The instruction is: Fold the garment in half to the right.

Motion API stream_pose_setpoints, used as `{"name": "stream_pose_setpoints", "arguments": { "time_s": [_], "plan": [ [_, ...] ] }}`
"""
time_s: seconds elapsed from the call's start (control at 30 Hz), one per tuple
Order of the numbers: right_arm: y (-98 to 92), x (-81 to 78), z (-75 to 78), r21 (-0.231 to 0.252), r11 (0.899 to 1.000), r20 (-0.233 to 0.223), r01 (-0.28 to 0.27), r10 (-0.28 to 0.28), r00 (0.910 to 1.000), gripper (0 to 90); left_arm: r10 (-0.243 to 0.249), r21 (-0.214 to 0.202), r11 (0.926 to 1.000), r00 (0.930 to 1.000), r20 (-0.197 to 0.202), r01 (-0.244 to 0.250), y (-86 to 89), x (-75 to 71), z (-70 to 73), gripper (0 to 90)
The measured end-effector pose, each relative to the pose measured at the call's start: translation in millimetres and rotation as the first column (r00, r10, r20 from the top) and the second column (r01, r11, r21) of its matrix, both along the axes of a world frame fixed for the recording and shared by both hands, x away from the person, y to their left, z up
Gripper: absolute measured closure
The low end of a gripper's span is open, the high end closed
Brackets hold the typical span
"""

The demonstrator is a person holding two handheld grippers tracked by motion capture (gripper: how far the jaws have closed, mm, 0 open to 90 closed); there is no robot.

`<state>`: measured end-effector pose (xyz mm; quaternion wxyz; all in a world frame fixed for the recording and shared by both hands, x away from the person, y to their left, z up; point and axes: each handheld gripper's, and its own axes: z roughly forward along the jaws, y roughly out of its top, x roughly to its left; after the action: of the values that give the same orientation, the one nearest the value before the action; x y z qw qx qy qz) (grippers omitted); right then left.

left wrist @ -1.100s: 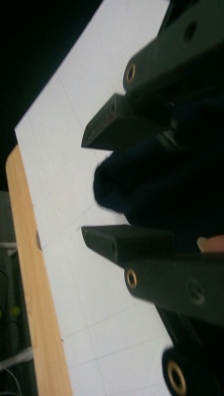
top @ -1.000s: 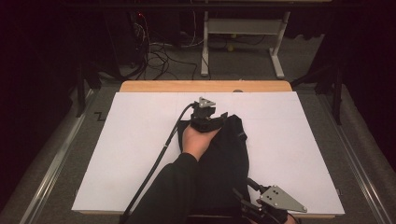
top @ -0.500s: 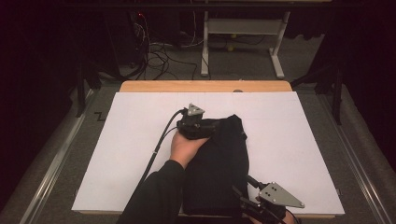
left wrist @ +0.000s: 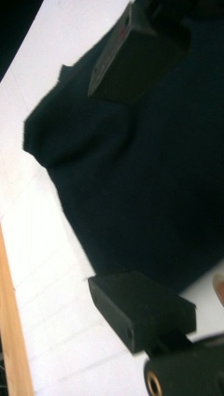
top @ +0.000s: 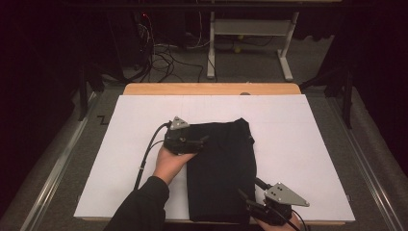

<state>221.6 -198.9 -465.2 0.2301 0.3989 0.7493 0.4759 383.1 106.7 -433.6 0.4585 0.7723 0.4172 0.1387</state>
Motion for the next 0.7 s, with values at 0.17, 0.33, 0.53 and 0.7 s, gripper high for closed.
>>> {"name": "stream_pose_setpoints", "arguments": {
  "time_s": [0.17,0.33,0.53,0.7],
  "plan": [
    [-0.4,0.3,-0.2,-0.002,1.000,0.002,0.007,-0.007,1.0000,32.9,-0.003,-0.024,0.9997,0.9998,-0.017,0.003,21.5,-13.0,-10.6,2.8],
    [-1.4,1.3,-0.7,-0.001,1.000,0.001,0.015,-0.015,0.9999,32.1,0.017,-0.030,0.9994,0.9997,-0.015,-0.017,47.4,-29.8,-21.6,0.0],
    [-4.2,2.9,-0.8,0.003,1.000,0.006,0.025,-0.025,0.9997,31.1,0.044,-0.008,0.9990,0.9990,0.008,-0.044,79.9,-57.2,-30.8,0.0],
    [-9.7,6.4,-0.5,0.006,0.999,0.008,0.042,-0.042,0.9991,29.0,0.074,-0.005,0.9973,0.9966,0.037,-0.074,105.9,-82.1,-30.8,0.0]
  ]
}}
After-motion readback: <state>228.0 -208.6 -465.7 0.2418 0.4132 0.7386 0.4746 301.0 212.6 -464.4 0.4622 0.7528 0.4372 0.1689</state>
